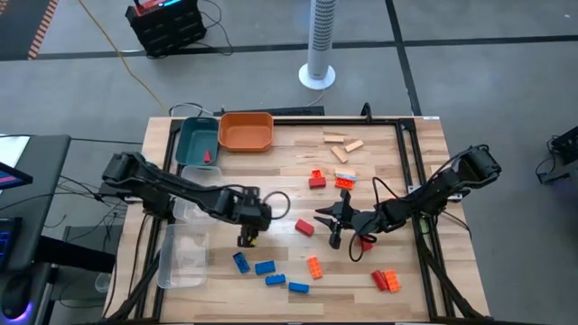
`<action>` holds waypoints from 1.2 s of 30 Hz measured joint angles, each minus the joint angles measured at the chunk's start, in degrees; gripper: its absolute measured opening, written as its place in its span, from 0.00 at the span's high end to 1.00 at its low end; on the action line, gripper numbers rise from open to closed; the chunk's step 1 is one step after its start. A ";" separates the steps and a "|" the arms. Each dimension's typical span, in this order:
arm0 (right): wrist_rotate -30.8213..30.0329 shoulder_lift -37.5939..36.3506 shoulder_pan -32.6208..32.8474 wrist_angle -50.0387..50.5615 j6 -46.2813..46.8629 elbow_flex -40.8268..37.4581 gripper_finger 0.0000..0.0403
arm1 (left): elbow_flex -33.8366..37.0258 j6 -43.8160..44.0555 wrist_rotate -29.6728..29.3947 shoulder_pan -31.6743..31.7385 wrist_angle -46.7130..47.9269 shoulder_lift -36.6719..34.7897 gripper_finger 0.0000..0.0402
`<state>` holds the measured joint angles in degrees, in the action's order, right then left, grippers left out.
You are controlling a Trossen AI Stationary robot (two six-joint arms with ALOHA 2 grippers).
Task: Sort blocks
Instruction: Put the blue game piece into the top transparent bin
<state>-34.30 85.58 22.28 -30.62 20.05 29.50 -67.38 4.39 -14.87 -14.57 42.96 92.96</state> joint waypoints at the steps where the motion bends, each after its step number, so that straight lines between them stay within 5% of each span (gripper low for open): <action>1: 0.00 0.00 0.00 0.01 0.00 0.00 0.73 | -0.53 -5.21 0.65 0.00 0.12 0.83 0.42; 5: 0.00 0.00 0.09 0.15 -0.02 0.00 0.73 | -1.35 -22.81 1.84 0.00 1.28 4.93 0.42; 9: 0.00 0.00 0.11 0.16 -0.04 0.00 0.73 | -1.35 -31.39 1.53 0.45 1.42 8.74 0.42; 16: 0.00 0.00 0.11 0.19 -0.09 0.00 0.73 | -1.35 -37.73 -1.52 0.73 0.95 10.29 0.42; 36: 0.02 0.02 0.11 0.93 -0.15 0.02 0.73 | -1.63 -47.75 1.90 5.20 1.70 15.52 0.49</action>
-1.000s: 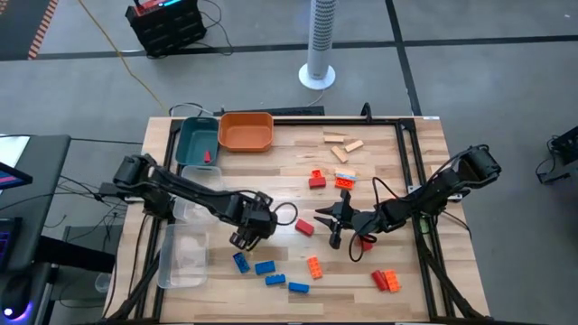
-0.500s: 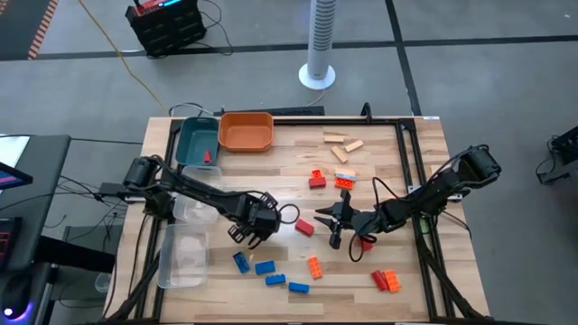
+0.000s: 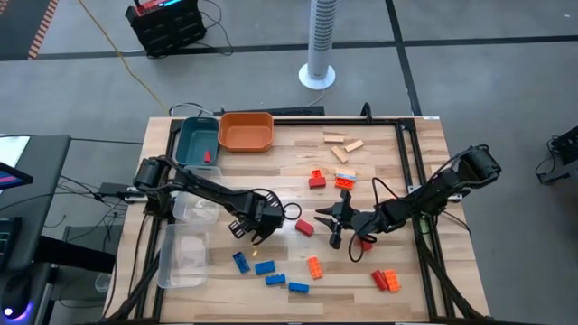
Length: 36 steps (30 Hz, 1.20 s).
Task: Sort blocks
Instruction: Put the blue game piece into the top transparent bin
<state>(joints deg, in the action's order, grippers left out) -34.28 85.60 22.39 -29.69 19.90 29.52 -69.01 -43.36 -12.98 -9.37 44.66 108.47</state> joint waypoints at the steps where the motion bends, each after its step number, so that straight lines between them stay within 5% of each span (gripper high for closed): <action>1: 0.00 0.00 0.00 0.11 0.02 0.00 0.73 | -0.04 0.11 -0.31 0.02 0.10 0.12 0.50; 9: 0.00 0.00 0.00 0.20 0.13 0.00 0.73 | -2.73 3.06 -4.99 -0.01 2.38 0.23 0.68; 21: -0.02 0.00 0.44 0.86 1.10 -0.02 0.73 | -13.66 17.23 -10.00 1.21 20.30 -5.13 0.68; 26: -0.03 0.00 2.23 3.50 2.67 -0.02 0.73 | -7.69 30.83 -10.51 2.85 23.72 -16.21 0.68; 36: -1.72 0.00 2.93 2.96 3.97 -0.02 0.73 | 15.17 61.16 -5.02 3.35 23.67 -41.25 0.68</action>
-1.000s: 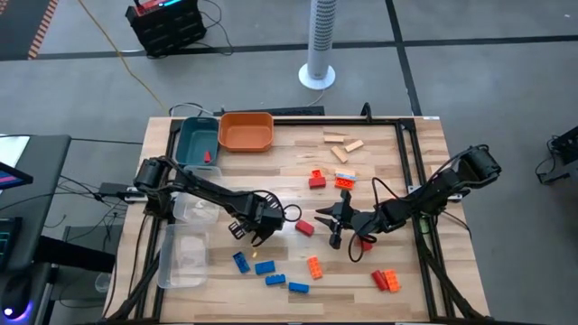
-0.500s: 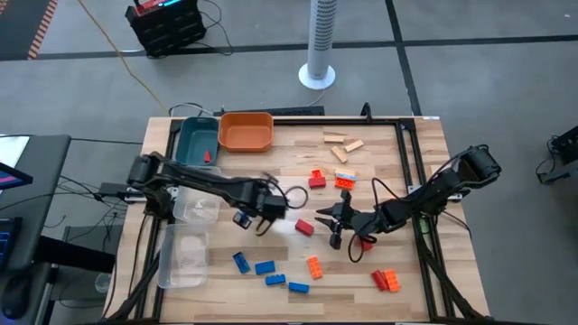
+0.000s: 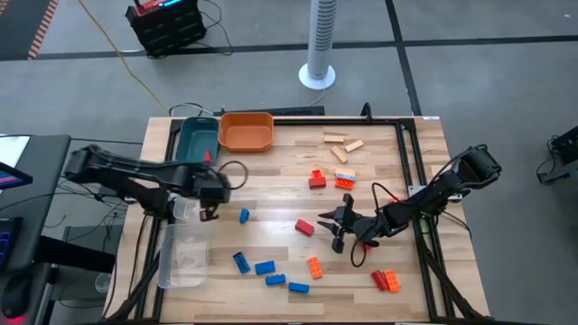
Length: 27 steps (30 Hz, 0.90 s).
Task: Sort blocks
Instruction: Put the blue game piece into the top transparent bin
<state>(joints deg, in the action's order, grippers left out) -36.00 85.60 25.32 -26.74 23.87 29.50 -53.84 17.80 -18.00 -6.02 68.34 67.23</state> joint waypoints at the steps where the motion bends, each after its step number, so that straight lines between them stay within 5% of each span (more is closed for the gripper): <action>1: 0.01 0.00 -0.11 -0.19 0.08 0.00 0.73 | 2.53 2.31 0.47 0.10 0.04 -1.39 0.68; 6: -0.01 0.00 -0.33 -1.59 -0.15 0.00 0.73 | 11.64 10.92 -0.49 1.56 -0.59 -4.78 0.65; 15: 0.01 0.00 -1.71 -3.82 -2.76 0.00 0.73 | 9.01 8.93 -0.04 2.93 0.10 -4.29 0.25; 22: 0.06 0.00 -2.67 -3.72 -3.81 0.00 0.73 | 0.97 1.57 1.04 2.75 -10.61 -2.55 0.27; 27: 0.06 0.00 -2.71 -3.66 -4.02 0.00 0.73 | -1.49 -2.31 3.50 2.92 -17.84 5.44 0.31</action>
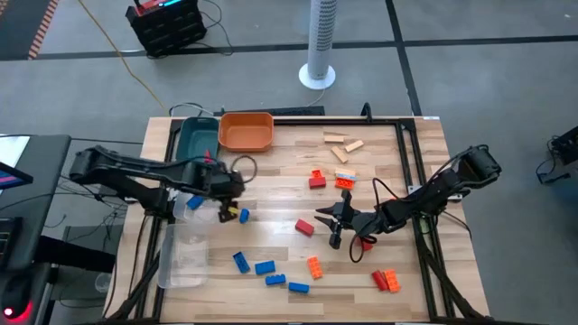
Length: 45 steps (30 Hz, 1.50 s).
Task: Sort blocks
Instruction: Put the blue game piece into the top transparent bin
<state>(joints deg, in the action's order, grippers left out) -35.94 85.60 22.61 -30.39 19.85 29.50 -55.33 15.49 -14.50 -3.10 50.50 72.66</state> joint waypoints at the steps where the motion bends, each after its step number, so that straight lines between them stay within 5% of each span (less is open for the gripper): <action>1: 0.01 0.00 0.00 -0.04 0.00 0.00 0.73 | -0.56 0.57 1.11 0.15 -0.55 2.10 0.31; 10: 0.07 0.00 0.00 -0.02 -0.60 0.00 0.73 | -6.86 7.35 15.00 0.28 0.40 18.60 0.32; 22: 0.24 0.00 0.61 0.39 -0.41 0.00 0.73 | -7.51 9.42 10.26 2.56 4.28 20.28 0.32; 37: 0.22 0.00 0.66 0.17 -0.21 0.00 0.73 | 0.02 10.52 15.61 3.88 -7.98 20.37 0.34; 45: 0.22 0.00 0.66 -0.11 -0.23 0.00 0.73 | -0.13 7.80 13.60 3.86 -3.72 20.37 0.41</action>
<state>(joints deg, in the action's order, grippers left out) -35.73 85.60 23.27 -30.50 19.62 29.50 -55.46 23.29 -0.91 0.75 46.78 93.03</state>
